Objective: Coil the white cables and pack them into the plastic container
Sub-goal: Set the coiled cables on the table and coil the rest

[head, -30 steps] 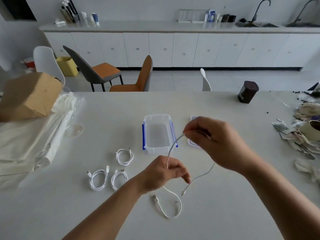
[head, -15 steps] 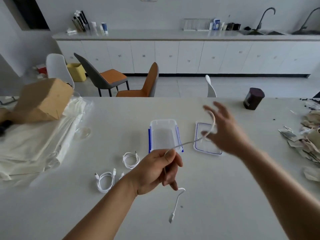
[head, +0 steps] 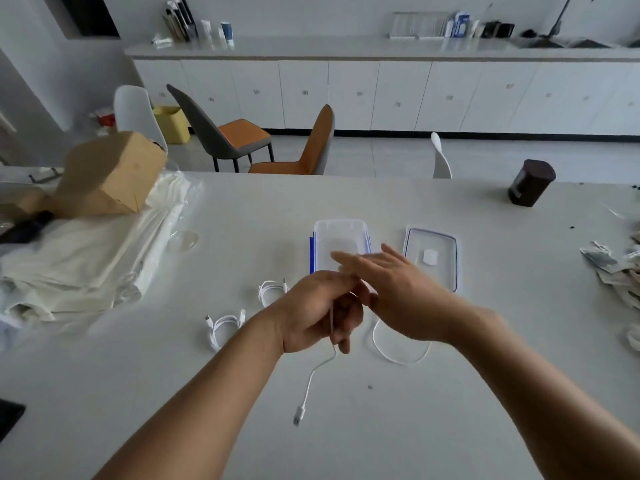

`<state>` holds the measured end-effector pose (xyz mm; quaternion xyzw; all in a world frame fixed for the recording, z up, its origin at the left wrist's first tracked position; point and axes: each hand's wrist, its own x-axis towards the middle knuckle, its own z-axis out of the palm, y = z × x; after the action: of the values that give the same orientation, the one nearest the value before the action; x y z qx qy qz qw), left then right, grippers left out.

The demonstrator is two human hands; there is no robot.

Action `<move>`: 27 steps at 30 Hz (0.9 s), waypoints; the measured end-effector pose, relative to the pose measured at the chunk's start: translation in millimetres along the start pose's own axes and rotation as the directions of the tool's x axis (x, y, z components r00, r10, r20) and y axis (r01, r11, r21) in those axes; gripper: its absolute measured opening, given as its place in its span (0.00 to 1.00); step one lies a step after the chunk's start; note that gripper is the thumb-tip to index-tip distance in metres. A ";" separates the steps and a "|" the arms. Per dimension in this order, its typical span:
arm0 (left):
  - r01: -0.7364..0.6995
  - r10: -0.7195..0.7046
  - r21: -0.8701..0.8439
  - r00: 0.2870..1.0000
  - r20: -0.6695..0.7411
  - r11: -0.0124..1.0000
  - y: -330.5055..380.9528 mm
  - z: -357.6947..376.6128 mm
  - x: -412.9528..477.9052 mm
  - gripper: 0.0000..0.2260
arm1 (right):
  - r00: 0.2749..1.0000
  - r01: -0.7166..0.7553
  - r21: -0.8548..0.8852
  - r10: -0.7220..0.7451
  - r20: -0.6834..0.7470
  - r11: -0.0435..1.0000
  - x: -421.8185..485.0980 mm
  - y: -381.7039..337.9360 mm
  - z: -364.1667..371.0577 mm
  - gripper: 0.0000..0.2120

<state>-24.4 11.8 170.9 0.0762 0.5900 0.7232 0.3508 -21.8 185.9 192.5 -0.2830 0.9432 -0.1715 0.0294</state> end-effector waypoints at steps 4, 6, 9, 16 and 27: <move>-0.007 0.017 -0.092 0.994 0.109 0.996 -0.3 -4.3 -12.4 0.15 | 0.975 -0.132 0.417 0.042 0.217 0.899 5.1 14.2 -31.6 0.09; -0.005 0.017 -0.063 0.982 0.190 0.998 -2.6 -7.3 -19.7 0.15 | 0.987 -0.140 0.618 0.063 0.144 0.773 8.8 24.3 -43.9 0.06; -0.001 0.005 -0.015 0.960 0.280 1.000 -8.5 -3.2 -27.9 0.14 | 0.880 -0.189 0.747 0.447 -0.159 0.637 27.2 50.1 -47.0 0.11; 0.019 -0.014 -0.042 0.993 0.119 0.999 -21.9 -10.1 -39.3 0.12 | 0.492 -0.102 0.937 0.836 -0.245 0.334 19.2 93.5 -35.7 0.14; -0.010 0.048 -0.274 0.990 0.132 0.962 -6.3 15.2 -42.8 0.14 | 0.991 0.131 0.429 -0.125 -0.042 0.894 -5.1 16.3 13.8 0.20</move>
<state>18.0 -1.2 182.7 0.0857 0.4581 0.7956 0.3870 -23.9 197.3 173.7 -0.3296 0.8615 -0.3792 0.0734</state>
